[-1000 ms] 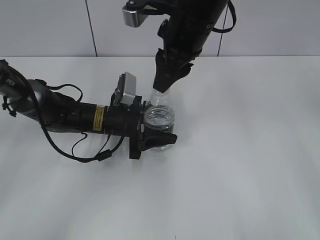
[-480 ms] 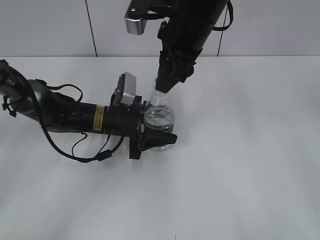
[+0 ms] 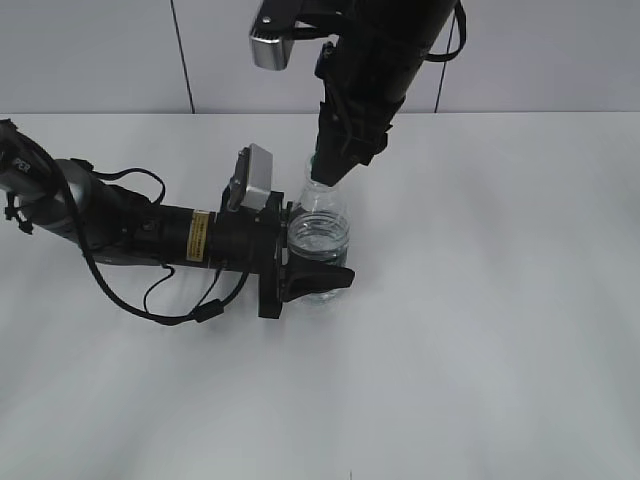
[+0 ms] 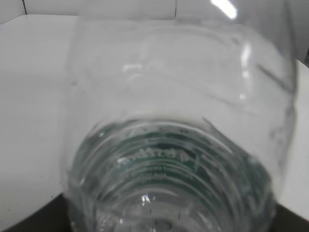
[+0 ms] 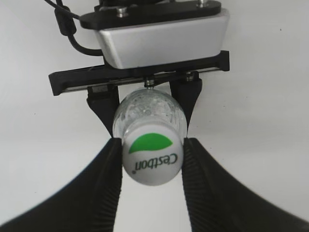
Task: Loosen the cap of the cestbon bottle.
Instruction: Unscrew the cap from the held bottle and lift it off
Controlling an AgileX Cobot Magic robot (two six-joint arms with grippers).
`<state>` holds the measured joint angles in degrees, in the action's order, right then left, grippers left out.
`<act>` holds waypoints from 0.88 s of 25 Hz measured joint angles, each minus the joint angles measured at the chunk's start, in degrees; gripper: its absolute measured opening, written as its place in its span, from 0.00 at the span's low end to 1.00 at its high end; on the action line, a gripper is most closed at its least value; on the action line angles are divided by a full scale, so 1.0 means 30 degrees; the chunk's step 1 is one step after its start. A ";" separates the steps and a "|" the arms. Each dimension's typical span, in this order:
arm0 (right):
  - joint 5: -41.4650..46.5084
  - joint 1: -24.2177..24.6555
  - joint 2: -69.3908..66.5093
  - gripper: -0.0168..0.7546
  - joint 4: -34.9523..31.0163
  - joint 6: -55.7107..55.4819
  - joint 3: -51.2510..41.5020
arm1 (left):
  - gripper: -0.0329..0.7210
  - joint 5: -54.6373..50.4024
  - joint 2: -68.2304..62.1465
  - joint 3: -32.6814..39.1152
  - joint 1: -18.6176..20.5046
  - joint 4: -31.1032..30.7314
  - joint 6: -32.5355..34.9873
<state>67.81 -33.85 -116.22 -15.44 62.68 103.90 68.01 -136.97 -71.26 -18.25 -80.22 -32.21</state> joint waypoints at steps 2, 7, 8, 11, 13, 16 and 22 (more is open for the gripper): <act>0.0000 0.0000 0.0000 0.40 0.0000 0.0000 0.0000 | 0.59 0.0000 0.0000 0.0000 0.0000 0.0000 0.0000; -0.0011 0.0000 -0.0025 0.44 0.0208 0.0066 -0.0021 | 0.59 0.0040 0.0000 0.0000 0.0000 0.0039 -0.0078; 0.0066 0.0000 -0.0048 0.45 0.0309 0.0066 -0.0065 | 0.59 0.0040 0.0000 0.0000 0.0000 0.0039 -0.0098; 0.0338 0.0000 -0.0154 0.48 0.0626 0.0066 -0.0125 | 0.59 0.0082 0.0000 0.0000 0.0000 -0.0005 -0.0181; 0.0379 0.0000 -0.0193 0.51 0.0642 0.0066 -0.0125 | 0.59 0.0082 0.0000 0.0000 0.0000 -0.0005 -0.0221; 0.0448 0.0000 -0.0200 0.56 0.0642 0.0047 -0.0125 | 0.59 0.0082 0.0000 0.0000 0.0000 -0.0005 -0.0221; 0.0496 0.0000 0.0115 0.61 0.0561 -0.1238 -0.0125 | 0.59 0.0082 0.0000 0.0000 0.0000 -0.0005 -0.0261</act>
<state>69.30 -33.85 -115.87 -13.76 58.96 103.53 68.26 -136.97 -71.26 -18.25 -80.23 -32.99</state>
